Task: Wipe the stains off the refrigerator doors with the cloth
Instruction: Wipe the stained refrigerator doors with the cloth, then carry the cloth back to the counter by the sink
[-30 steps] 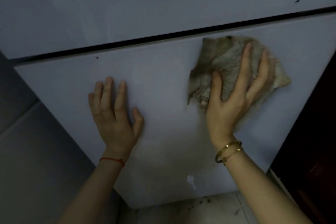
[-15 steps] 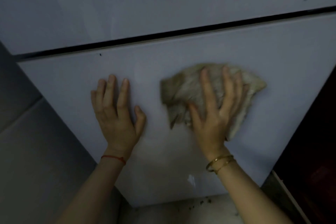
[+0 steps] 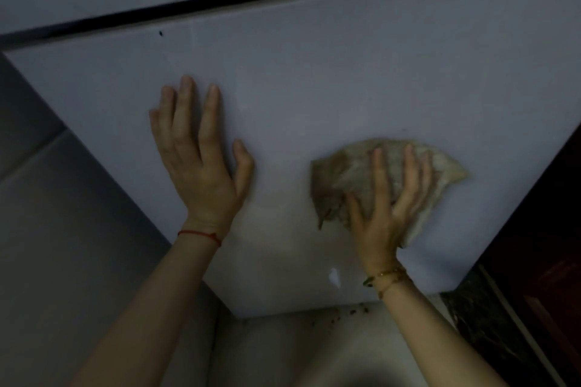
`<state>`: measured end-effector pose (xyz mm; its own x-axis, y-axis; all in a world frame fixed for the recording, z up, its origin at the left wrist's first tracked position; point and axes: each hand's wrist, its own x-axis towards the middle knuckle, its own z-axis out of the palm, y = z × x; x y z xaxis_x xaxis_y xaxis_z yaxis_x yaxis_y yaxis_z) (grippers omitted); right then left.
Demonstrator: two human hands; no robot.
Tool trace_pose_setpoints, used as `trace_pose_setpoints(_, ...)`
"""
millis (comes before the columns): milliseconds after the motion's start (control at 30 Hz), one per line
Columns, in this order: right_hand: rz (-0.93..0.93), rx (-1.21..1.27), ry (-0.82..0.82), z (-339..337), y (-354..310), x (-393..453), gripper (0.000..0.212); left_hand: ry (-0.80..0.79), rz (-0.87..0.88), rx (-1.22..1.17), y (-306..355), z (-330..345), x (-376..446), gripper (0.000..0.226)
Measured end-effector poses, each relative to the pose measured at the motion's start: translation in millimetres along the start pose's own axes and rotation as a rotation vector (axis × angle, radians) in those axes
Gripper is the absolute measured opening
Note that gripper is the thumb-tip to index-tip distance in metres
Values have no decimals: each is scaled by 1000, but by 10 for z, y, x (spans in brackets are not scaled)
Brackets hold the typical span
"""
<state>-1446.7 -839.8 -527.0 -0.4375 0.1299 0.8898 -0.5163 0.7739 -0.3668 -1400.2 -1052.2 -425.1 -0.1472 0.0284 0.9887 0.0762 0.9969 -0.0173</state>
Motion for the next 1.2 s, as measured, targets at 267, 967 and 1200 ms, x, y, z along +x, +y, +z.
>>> trace_pose_setpoints(267,-356,-203,-147,121,284,-809,68,12,-5,-1,4,-14,-4,53)
trace_pose_setpoints(967,560,175,-914,-2727,-308,2144,45,-1272,-663,-484,1146,-1208,1850,26)
trace_pose_setpoints(1200,853,-107,-1000,-4368,-740,3395,54,-1717,-883,-519,1598,-1613,3365,24)
